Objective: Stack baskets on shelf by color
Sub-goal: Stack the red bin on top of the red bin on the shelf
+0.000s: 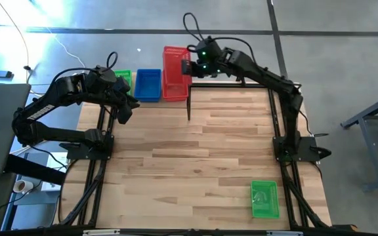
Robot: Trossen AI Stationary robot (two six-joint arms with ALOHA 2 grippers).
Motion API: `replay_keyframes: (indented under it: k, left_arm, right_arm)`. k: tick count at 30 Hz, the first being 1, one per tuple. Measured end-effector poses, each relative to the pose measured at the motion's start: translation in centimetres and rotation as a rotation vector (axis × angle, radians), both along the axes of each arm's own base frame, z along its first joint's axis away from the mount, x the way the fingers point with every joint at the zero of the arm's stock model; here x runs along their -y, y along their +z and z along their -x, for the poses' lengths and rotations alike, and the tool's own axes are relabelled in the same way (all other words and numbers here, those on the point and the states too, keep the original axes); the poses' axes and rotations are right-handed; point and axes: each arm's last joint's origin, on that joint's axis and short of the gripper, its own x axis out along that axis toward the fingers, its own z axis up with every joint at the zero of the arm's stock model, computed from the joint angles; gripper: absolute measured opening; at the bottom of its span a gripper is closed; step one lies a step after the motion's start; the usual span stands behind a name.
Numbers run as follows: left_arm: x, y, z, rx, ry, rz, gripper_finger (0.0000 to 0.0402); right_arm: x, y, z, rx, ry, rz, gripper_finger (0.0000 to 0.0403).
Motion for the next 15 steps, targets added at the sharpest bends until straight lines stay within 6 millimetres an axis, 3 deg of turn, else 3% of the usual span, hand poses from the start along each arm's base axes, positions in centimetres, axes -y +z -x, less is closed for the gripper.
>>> replay_keyframes:
  k: [15]
  left_arm:
    - [0.0, 0.0, 0.0, 0.000, 0.000, 0.000, 0.0102]
  right_arm:
    - [0.5, -3.8, -2.1, -0.065, 0.058, -0.146, 0.0000]
